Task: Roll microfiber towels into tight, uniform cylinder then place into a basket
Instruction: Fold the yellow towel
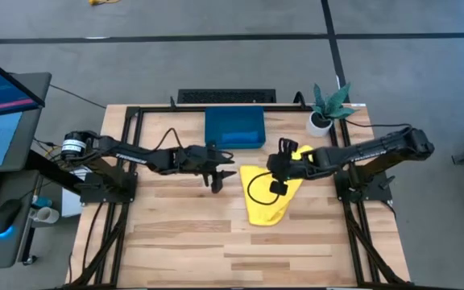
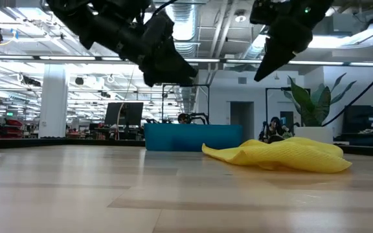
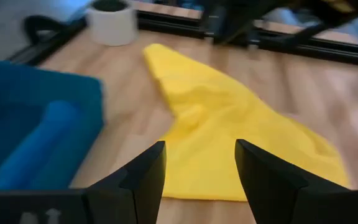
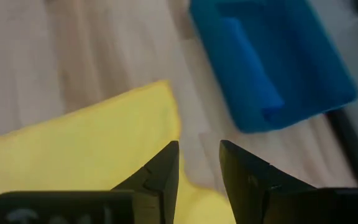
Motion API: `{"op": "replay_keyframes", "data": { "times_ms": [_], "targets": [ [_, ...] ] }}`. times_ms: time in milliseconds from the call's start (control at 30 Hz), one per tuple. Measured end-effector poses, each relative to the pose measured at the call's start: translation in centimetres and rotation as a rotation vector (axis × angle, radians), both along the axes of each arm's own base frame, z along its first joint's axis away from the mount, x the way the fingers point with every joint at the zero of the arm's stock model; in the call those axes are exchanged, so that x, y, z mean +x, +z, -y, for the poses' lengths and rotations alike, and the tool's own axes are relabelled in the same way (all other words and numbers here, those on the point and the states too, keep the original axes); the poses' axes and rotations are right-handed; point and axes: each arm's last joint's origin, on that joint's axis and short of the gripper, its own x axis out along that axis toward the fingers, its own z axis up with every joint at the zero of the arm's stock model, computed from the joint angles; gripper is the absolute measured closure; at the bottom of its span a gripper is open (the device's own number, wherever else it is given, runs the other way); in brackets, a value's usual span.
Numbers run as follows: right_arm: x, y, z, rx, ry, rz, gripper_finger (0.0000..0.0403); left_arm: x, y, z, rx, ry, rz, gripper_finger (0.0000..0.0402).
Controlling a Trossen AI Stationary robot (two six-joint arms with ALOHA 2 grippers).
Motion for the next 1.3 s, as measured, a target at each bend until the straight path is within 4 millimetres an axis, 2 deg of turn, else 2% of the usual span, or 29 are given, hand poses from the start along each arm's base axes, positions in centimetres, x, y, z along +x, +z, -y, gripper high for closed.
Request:
{"op": "replay_keyframes", "data": {
  "times_ms": [200,367,533,667,900,1300],
  "targets": [
    [-0.3,0.0,-0.3,-0.045,-0.031,-0.005,0.0269,0.5,-1.7,0.0,-0.028,0.064,-0.021,0.0217],
    [-0.4,-0.1,-0.5,-0.006,-0.051,0.001,0.0269,2.6,-3.9,-0.1,-0.076,0.099,-0.014,0.0217],
    [-0.9,-1.2,-1.3,0.006,-0.034,-0.027,0.0269,4.2,-3.9,-0.7,-0.099,0.173,0.021,0.0227],
    [-1.3,-2.0,-1.4,0.001,-0.024,-0.054,0.027,4.6,-4.9,-1.2,-0.115,0.203,-0.011,0.0233],
    [-1.0,-1.8,-1.5,0.003,-0.016,-0.023,0.027,6.2,-7.1,-1.8,-0.122,0.232,-0.059,0.0234],
    [-0.8,-1.7,-1.5,0.008,-0.011,0.002,0.0269,6.6,-9.7,-2.2,-0.133,0.238,-0.147,0.0235]
  ]
}}
